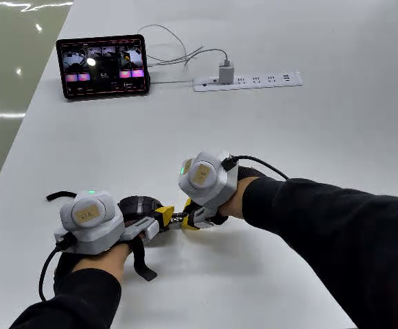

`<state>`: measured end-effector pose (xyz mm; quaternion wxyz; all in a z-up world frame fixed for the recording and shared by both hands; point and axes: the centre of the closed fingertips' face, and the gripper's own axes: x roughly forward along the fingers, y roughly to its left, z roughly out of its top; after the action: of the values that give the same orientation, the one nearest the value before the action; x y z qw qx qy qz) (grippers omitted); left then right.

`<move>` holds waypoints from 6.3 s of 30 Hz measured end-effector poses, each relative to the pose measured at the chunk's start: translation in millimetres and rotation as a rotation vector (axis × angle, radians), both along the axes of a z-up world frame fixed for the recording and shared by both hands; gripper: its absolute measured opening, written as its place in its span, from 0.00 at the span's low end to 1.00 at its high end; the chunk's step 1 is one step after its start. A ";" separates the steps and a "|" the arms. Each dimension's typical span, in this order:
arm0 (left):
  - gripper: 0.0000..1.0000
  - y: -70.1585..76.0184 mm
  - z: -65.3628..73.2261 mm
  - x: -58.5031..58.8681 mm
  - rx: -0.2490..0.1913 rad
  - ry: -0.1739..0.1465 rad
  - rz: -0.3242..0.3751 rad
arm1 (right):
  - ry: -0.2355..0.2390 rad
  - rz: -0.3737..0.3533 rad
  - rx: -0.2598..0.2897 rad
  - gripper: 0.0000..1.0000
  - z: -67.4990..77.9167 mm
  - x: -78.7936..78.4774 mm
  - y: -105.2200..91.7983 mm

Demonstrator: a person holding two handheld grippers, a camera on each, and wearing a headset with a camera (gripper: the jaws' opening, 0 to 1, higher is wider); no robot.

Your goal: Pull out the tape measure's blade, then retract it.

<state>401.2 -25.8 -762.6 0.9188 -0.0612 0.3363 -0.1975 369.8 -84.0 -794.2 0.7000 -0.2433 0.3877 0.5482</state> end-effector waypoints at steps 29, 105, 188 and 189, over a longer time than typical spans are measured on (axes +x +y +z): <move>0.61 0.4 0.2 0.5 -0.010 0.004 0.007 | -0.006 0.002 0.036 0.10 0.5 0.6 16.5; 0.99 22.0 59.1 -0.9 0.013 -0.173 -0.248 | -0.149 -0.390 0.186 0.38 62.4 -15.3 -107.0; 0.99 90.5 57.3 -53.0 0.058 -0.004 -0.444 | -0.152 -0.752 0.093 0.99 58.0 -131.3 -351.4; 0.99 90.4 57.3 -54.1 0.049 0.007 -0.443 | -0.151 -0.752 0.092 0.99 57.4 -131.5 -351.3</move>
<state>347.2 64.6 -705.4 0.8529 0.0358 0.3493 -0.3863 238.3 -435.3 -736.8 0.8890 -0.0920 0.3721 0.2506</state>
